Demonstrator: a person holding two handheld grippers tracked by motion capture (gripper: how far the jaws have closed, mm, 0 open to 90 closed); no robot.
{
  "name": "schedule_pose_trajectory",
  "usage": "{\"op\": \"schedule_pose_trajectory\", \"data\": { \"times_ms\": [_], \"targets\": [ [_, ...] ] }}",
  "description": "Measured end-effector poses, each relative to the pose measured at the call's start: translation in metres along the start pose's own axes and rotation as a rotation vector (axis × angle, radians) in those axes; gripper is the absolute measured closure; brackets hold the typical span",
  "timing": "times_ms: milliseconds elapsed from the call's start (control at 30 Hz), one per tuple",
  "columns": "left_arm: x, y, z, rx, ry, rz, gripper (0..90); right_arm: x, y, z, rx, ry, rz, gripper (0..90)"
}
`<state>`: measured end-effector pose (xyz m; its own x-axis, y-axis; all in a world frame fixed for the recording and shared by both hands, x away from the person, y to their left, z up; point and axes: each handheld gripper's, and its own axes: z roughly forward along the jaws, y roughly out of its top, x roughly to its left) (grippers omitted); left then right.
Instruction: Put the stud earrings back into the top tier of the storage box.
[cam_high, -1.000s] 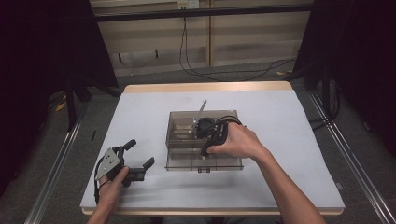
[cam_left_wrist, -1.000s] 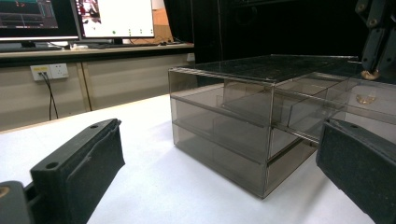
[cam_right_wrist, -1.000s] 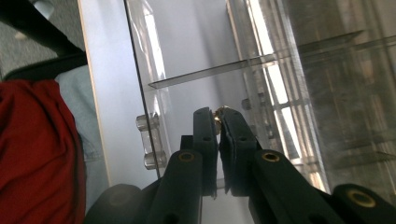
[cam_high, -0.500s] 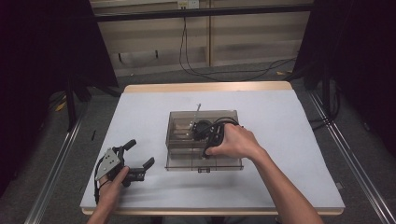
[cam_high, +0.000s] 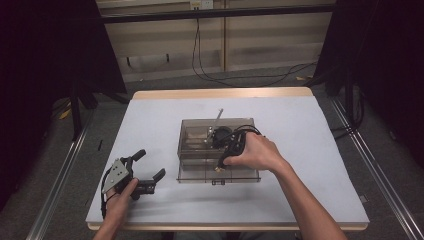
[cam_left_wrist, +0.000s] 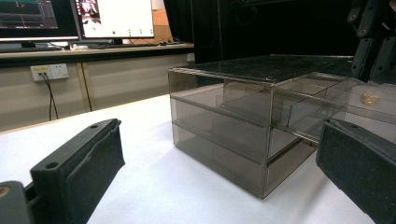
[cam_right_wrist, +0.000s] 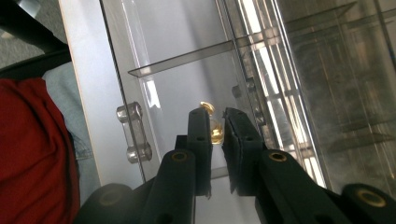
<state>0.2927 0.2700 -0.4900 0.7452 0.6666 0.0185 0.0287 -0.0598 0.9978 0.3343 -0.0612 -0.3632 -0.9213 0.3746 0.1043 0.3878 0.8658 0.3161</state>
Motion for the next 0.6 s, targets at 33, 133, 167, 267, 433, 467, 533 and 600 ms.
{"op": "schedule_pose_trajectory", "data": {
  "times_ms": [33,133,167,267,433,467,533,600],
  "targets": [
    [0.0,0.0,0.0,0.0,0.001,0.0,0.7,-0.001,-0.002,-0.001,-0.018,0.001,-0.006,80.7],
    [0.0,0.0,0.0,0.001,0.0,0.0,0.7,-0.001,-0.009,-0.005,-0.059,0.003,0.008,79.4],
    [0.0,0.0,0.0,0.001,0.001,0.001,0.7,-0.001,-0.01,-0.006,-0.074,0.003,0.016,79.0],
    [0.0,0.0,0.0,0.001,0.001,0.002,0.7,0.002,-0.015,-0.012,-0.133,-0.012,0.016,77.6],
    [0.0,0.0,0.0,-0.005,0.002,-0.003,0.7,0.0,-0.03,-0.019,-0.25,-0.014,0.036,74.0],
    [0.0,0.0,0.0,0.001,0.001,0.003,0.7,-0.001,-0.033,-0.019,-0.257,-0.018,0.045,73.0],
    [0.0,0.0,0.0,0.001,0.001,0.002,0.7,-0.002,-0.041,-0.021,-0.272,-0.028,0.074,72.0],
    [0.0,0.0,0.0,0.0,0.001,-0.001,0.7,-0.004,-0.048,-0.023,-0.299,-0.023,0.085,69.7]
  ]
}}
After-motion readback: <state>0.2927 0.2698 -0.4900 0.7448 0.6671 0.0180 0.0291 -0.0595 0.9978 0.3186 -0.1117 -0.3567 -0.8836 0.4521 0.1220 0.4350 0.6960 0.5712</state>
